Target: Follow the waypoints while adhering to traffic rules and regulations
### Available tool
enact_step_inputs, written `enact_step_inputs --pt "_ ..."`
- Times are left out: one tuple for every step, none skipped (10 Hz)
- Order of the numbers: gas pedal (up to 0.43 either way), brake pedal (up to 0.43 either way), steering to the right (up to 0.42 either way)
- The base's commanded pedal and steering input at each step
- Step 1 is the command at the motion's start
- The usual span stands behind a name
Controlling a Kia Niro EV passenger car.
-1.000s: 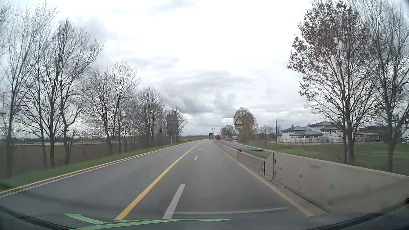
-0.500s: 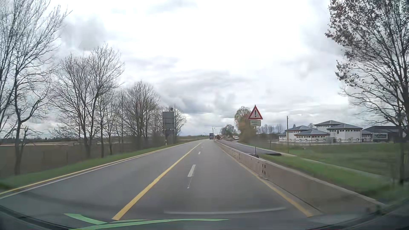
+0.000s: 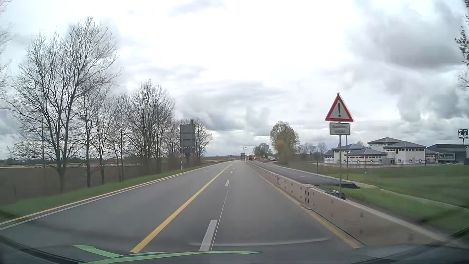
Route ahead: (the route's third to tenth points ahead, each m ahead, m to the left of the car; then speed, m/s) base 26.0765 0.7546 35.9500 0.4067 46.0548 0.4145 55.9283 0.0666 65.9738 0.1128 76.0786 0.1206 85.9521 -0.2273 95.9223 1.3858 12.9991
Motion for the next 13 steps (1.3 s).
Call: enact_step_inputs --pt "0.087 0.000 0.000" --pt "0.098 0.000 0.000" --pt "0.098 0.000 0.001" --pt "0.098 0.000 0.001" --pt "0.098 0.000 0.002" --pt "0.098 0.000 0.003" --pt "0.098 0.000 0.003" --pt "0.098 0.000 0.003" --pt "0.098 0.000 0.003" --pt "0.087 0.000 0.003" --pt "0.087 0.000 0.003" --pt "0.079 0.000 0.003" --pt "0.079 0.000 0.003"
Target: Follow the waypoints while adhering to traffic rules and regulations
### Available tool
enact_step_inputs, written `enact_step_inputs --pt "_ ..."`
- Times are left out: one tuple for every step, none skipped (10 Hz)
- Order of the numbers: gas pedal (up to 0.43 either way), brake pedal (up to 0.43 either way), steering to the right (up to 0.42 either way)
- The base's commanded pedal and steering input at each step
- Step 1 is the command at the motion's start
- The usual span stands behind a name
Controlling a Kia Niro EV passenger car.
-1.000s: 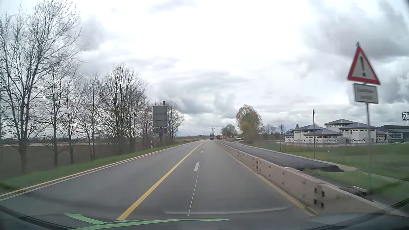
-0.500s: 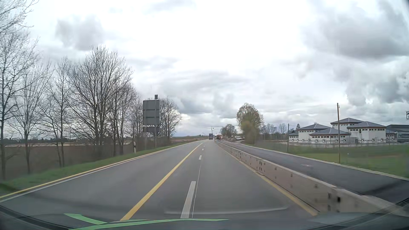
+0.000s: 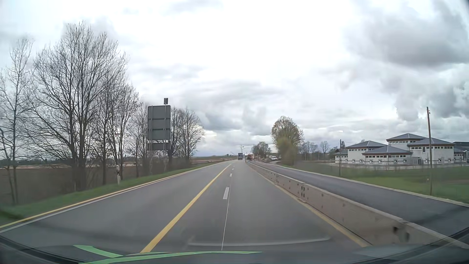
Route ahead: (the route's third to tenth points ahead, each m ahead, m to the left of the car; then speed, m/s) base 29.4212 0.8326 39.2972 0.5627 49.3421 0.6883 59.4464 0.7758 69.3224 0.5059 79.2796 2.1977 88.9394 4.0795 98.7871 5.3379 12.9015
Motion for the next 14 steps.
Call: enact_step_inputs --pt "0.079 0.000 0.002" --pt "0.079 0.000 0.002" --pt "0.079 0.000 0.002" --pt "0.079 0.000 0.002" --pt "0.079 0.000 0.003" --pt "0.087 0.000 0.002" --pt "0.087 0.000 0.002" --pt "0.087 0.000 0.002" --pt "0.087 0.000 0.002" --pt "0.087 0.000 0.002" --pt "0.087 0.000 0.002" --pt "0.087 0.000 0.001" --pt "0.087 0.000 0.000" --pt "0.087 0.000 0.000"
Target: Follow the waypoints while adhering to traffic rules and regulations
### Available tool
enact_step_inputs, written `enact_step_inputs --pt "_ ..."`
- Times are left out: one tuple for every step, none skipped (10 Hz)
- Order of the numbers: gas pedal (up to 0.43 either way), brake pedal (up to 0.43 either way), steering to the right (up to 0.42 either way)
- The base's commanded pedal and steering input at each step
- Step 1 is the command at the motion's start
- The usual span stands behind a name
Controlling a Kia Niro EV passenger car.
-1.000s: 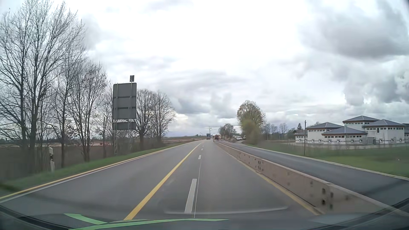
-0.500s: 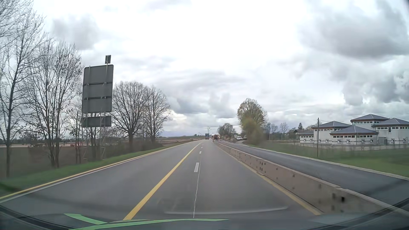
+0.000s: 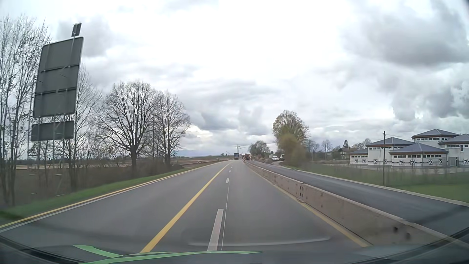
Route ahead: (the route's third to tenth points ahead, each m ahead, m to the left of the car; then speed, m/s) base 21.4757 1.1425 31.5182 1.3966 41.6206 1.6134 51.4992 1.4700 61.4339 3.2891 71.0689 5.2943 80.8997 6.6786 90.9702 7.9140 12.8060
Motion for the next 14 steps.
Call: enact_step_inputs --pt "0.087 0.000 0.000" --pt "0.087 0.000 -0.001" --pt "0.087 0.000 -0.001" --pt "0.087 0.000 -0.001" --pt "0.087 0.000 -0.001" --pt "0.087 0.000 -0.001" --pt "0.087 0.000 -0.001" --pt "0.087 0.000 -0.001" --pt "0.087 0.000 -0.001" --pt "0.087 0.000 -0.001" --pt "0.087 0.000 -0.001" --pt "0.087 0.000 -0.001" --pt "0.087 0.000 -0.001" --pt "0.087 0.000 -0.001"
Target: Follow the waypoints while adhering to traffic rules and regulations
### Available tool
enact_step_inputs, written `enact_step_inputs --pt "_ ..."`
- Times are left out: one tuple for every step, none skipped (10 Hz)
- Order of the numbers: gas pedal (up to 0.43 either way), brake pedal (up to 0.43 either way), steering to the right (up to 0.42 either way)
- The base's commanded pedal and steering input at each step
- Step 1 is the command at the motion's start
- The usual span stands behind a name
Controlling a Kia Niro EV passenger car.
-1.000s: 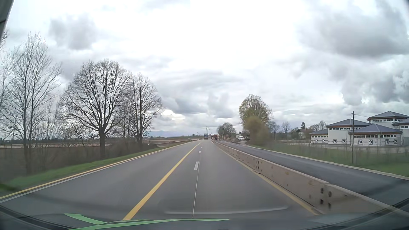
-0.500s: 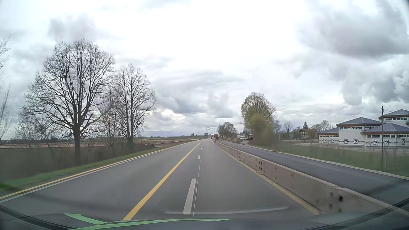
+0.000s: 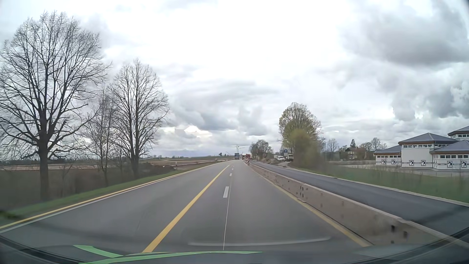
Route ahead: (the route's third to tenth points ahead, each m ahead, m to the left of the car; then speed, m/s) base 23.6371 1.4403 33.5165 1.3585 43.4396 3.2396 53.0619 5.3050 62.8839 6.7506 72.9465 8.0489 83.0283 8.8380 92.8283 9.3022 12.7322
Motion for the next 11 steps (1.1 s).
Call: enact_step_inputs --pt "0.087 0.000 -0.001" --pt "0.087 0.000 -0.001" --pt "0.079 0.000 0.000" --pt "0.079 0.000 0.000" --pt "0.079 0.000 0.000" --pt "0.079 0.000 0.001" --pt "0.079 0.000 0.001" --pt "0.079 0.000 0.002" --pt "0.079 0.000 0.002" --pt "0.059 0.000 0.002" --pt "0.059 0.000 0.002"
